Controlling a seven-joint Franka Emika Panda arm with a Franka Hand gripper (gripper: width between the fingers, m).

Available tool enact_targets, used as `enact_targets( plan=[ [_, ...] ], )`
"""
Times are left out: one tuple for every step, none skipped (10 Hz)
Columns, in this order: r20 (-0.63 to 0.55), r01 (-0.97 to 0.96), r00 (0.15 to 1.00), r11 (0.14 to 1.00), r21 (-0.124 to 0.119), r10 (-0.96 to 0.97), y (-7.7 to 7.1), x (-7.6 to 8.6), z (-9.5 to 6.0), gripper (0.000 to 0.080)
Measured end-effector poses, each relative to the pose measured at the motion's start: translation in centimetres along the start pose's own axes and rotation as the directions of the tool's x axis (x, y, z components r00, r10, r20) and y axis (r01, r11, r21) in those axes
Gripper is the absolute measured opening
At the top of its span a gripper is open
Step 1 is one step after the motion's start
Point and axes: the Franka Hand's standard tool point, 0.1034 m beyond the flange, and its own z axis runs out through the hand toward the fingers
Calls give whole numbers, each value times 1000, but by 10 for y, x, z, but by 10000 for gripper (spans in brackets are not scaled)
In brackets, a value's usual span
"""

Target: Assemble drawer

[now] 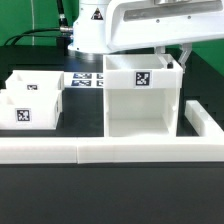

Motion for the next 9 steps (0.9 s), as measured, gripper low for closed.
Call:
enact_targets(
  plan=[
    [-5, -47, 999, 999, 3, 47, -1, 1, 0, 41],
    [-12, -113, 994, 994, 7, 113, -3, 2, -1, 41],
    [-22, -222, 975, 975, 12, 222, -6, 3, 1, 41],
    [-30, -314, 949, 949, 15, 314, -5, 8, 1, 41],
    [-38, -411, 911, 911, 21, 412, 0, 16, 1, 44],
    [-43, -474, 879, 880, 24, 475, 4, 20, -1, 44],
    [-46, -519, 853, 854, 32, 520, 8, 23, -2, 44],
    [-51, -559, 826, 828, 43, 561, 5, 25, -4, 44],
    [-48, -587, 807, 808, 49, 589, 3, 25, -4, 44]
  ],
)
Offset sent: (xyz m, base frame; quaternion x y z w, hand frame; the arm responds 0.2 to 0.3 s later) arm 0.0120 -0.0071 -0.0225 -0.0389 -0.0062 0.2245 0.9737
